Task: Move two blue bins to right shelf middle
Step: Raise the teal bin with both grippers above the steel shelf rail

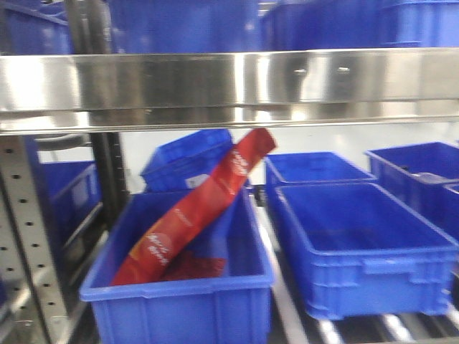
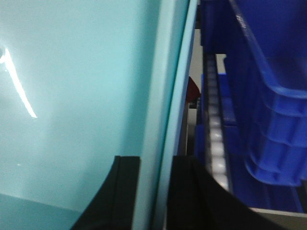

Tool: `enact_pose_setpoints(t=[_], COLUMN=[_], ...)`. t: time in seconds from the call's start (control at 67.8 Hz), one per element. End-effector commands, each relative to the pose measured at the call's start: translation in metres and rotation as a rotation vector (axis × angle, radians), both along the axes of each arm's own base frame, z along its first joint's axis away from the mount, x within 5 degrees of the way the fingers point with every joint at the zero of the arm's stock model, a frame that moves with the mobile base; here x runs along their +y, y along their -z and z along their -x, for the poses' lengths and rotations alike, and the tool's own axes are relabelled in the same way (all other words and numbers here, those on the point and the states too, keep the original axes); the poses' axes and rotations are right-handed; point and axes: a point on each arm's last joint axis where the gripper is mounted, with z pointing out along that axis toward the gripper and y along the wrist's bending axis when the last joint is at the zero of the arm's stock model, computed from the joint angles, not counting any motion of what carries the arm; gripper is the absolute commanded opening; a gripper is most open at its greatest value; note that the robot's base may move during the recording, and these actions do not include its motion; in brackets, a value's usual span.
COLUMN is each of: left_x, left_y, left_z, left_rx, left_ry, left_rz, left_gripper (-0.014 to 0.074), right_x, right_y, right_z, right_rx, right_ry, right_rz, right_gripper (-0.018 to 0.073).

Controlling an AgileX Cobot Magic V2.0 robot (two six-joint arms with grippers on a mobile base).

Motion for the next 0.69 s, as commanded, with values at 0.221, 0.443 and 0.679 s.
enact_pose_setpoints(t=[0.221, 0.443, 0.679], left_x=[0.0013, 0.0013, 0.0013], left_y=[-0.0189, -0.0189, -0.0189], left_z=[0.0070, 0.0070, 0.0070], left_rx=[-0.105, -0.105, -0.105], left_ry=[0.025, 0.025, 0.025], left_rz=[0.052, 0.052, 0.052], left_gripper=[-0.0111, -0.0111, -0.0111], right_x=[-0.0011, -0.0011, -0.0011], right_y=[-0.0185, -0.0185, -0.0185], right_z=[0.0034, 0.0034, 0.0034], right_rx=[-0.129, -0.129, -0.129], right_ry=[-0.004, -0.004, -0.004], right_rz=[-0.029, -0.029, -0.029], right_gripper=[-0.0154, -0.0154, -0.0154])
